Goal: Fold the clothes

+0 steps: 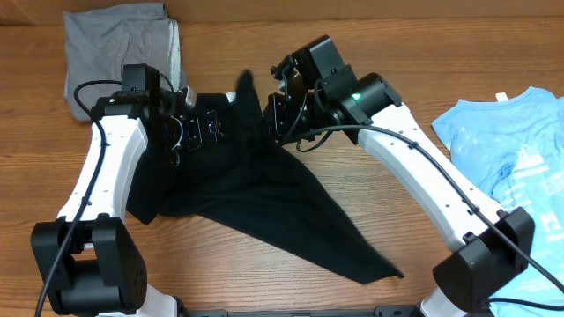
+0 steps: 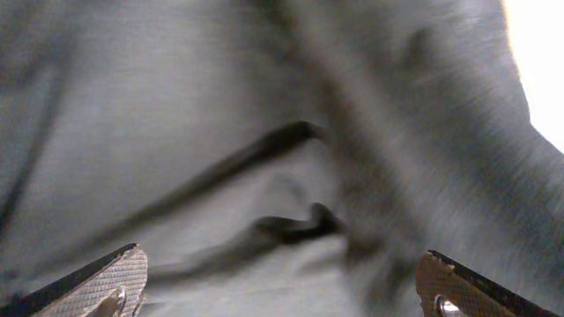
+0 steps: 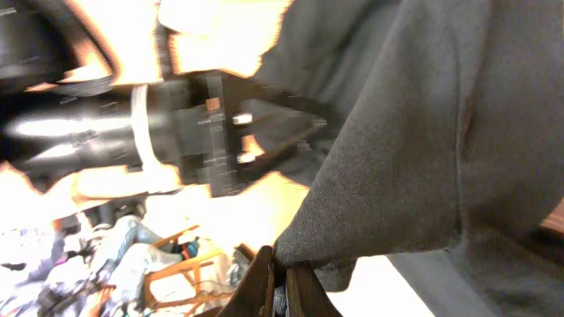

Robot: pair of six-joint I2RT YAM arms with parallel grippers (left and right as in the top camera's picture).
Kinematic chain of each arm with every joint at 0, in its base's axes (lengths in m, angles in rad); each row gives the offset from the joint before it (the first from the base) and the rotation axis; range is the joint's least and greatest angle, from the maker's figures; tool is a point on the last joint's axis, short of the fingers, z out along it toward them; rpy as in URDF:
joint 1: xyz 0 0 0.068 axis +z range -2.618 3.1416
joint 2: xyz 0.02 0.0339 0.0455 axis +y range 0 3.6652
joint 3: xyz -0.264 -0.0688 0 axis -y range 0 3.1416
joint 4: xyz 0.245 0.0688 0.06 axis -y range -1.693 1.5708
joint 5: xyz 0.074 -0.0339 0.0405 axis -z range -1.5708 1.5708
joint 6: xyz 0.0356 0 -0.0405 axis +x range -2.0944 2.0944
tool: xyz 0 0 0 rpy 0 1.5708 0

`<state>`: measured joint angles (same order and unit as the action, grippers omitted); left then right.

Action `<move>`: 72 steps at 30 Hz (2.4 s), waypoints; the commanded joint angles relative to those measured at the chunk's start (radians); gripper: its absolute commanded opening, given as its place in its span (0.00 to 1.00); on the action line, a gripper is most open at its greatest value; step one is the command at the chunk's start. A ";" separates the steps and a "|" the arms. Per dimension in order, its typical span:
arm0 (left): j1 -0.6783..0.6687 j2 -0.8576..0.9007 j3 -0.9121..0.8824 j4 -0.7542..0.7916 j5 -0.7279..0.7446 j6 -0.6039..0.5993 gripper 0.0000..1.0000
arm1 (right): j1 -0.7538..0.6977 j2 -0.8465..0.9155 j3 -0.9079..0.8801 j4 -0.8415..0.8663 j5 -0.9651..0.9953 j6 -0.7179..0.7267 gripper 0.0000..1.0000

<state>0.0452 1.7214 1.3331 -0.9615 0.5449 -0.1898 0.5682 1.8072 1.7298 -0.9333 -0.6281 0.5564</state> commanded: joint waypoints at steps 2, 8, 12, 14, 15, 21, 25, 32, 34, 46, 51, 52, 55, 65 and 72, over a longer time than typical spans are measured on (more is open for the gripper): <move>-0.029 0.008 -0.011 -0.002 0.201 0.048 1.00 | 0.010 -0.018 0.021 0.005 -0.007 0.021 0.04; -0.034 0.008 -0.011 0.019 0.323 0.048 1.00 | 0.010 -0.018 0.021 0.005 0.025 0.026 0.04; -0.038 0.008 -0.013 0.043 0.399 0.028 1.00 | 0.010 -0.018 0.021 0.024 0.024 0.048 0.04; -0.042 0.008 -0.022 0.043 0.399 0.009 1.00 | 0.010 -0.018 0.022 0.043 0.024 0.051 0.04; -0.044 0.008 -0.031 0.043 0.400 -0.003 1.00 | 0.008 -0.018 0.022 0.056 0.024 0.060 0.04; -0.024 0.008 -0.124 0.159 0.545 -0.037 1.00 | -0.036 -0.018 0.022 0.138 0.001 0.111 0.04; 0.046 0.008 -0.136 0.191 0.544 -0.042 1.00 | -0.067 -0.018 0.022 0.147 -0.021 0.114 0.04; 0.021 0.008 -0.177 0.257 0.545 -0.062 1.00 | -0.080 -0.018 0.022 0.186 -0.037 0.138 0.04; -0.008 0.008 -0.214 0.328 0.545 -0.113 1.00 | -0.080 -0.018 0.022 0.214 -0.059 0.156 0.04; -0.071 0.008 -0.421 0.979 0.590 -0.443 1.00 | -0.082 -0.018 0.022 0.278 -0.099 0.203 0.04; -0.085 0.008 -0.429 1.074 0.562 -0.492 1.00 | -0.081 -0.018 0.022 0.279 -0.100 0.204 0.04; -0.090 0.008 -0.429 1.083 0.550 -0.507 1.00 | -0.081 -0.018 0.022 0.279 -0.100 0.205 0.04; -0.113 0.008 -0.429 1.088 0.516 -0.552 1.00 | -0.082 -0.018 0.022 0.294 -0.113 0.208 0.04; -0.204 0.008 -0.429 1.293 0.397 -0.833 1.00 | -0.082 -0.018 0.022 0.364 -0.159 0.267 0.04; -0.203 0.008 -0.429 1.332 0.418 -0.807 1.00 | -0.085 -0.018 0.022 0.300 -0.083 0.249 0.04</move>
<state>-0.1574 1.7226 0.9092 0.3634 0.9630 -0.9974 0.4850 1.8008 1.7309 -0.6075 -0.7559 0.8158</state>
